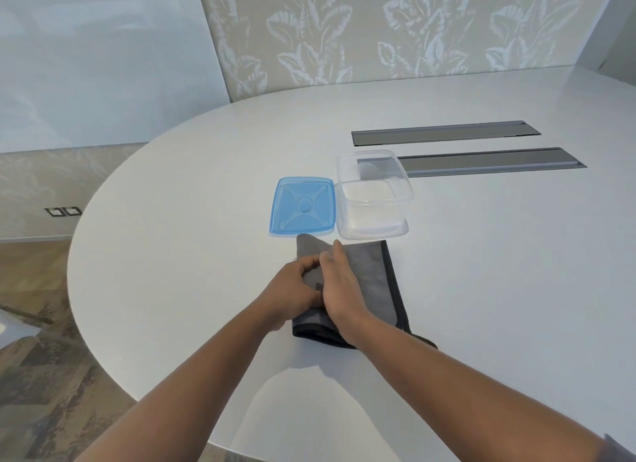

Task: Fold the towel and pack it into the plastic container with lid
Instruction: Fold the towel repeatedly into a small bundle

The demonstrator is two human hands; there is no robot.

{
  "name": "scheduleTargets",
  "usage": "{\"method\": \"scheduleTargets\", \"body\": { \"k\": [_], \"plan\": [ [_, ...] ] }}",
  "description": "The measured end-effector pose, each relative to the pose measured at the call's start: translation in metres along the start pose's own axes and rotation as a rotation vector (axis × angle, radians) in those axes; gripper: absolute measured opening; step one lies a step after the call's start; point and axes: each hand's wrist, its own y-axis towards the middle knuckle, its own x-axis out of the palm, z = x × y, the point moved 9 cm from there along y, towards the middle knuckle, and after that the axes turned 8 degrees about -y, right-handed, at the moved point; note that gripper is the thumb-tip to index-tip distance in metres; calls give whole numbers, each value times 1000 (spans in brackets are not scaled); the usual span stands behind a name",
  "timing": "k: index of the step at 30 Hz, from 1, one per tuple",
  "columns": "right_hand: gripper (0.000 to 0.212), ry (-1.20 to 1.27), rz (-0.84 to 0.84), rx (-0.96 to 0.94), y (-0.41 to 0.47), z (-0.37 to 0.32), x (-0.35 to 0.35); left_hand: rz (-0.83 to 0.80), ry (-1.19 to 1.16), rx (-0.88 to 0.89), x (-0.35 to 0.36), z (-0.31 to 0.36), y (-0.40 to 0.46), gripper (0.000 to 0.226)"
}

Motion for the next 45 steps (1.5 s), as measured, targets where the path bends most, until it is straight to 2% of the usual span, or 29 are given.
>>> {"method": "scheduleTargets", "body": {
  "k": [7, 9, 11, 13, 15, 17, 18, 20, 22, 23, 26, 29, 31, 34, 35, 42, 45],
  "plan": [
    [58, -42, -49, -154, -22, 8, -1, -39, 164, -24, -5, 8, 4, 89],
    [56, -22, 0, -110, -10, 7, -16, -30, 266, -8, -6, 16, 3, 98],
    [46, 86, 32, 12, 7, 11, -36, -46, 297, 30, 0, 28, 3, 101],
    [29, 249, -19, 97, 15, 15, -49, -117, 188, 89, 15, 41, 3, 99],
    [27, 320, -76, 125, 16, 20, -58, -196, -77, 98, 33, 50, 5, 91],
    [29, 435, -109, 142, 13, 25, -61, -148, -179, 142, 41, 54, 9, 80],
    [34, 526, -116, 167, 12, 29, -61, -79, -111, 210, 42, 57, 10, 73],
    [47, 648, -123, 224, 13, 38, -60, 51, 211, 354, 48, 56, 15, 52],
    [55, 691, -179, 250, 10, 40, -56, 114, 543, 361, 63, 37, 19, 58],
    [56, 712, -208, 263, 8, 41, -54, 115, 613, 336, 69, 26, 22, 65],
    [41, 705, -184, 255, 8, 48, -60, 96, 610, 370, 83, 15, 26, 77],
    [34, 767, -149, 221, 10, 48, -68, 82, 620, 417, 89, 21, 26, 77],
    [38, 837, -177, 237, 10, 47, -69, 52, 636, 425, 94, 24, 25, 76],
    [67, 886, -226, 249, 7, 43, -69, -24, 653, 427, 103, 25, 25, 74],
    [71, 895, -232, 244, 8, 43, -70, -34, 663, 427, 104, 24, 25, 72],
    [55, 946, -249, 258, 11, 44, -68, -30, 711, 335, 108, 22, 32, 63],
    [60, 870, -221, 281, 12, 42, -70, -9, 689, 307, 105, 20, 34, 62]
  ]
}}
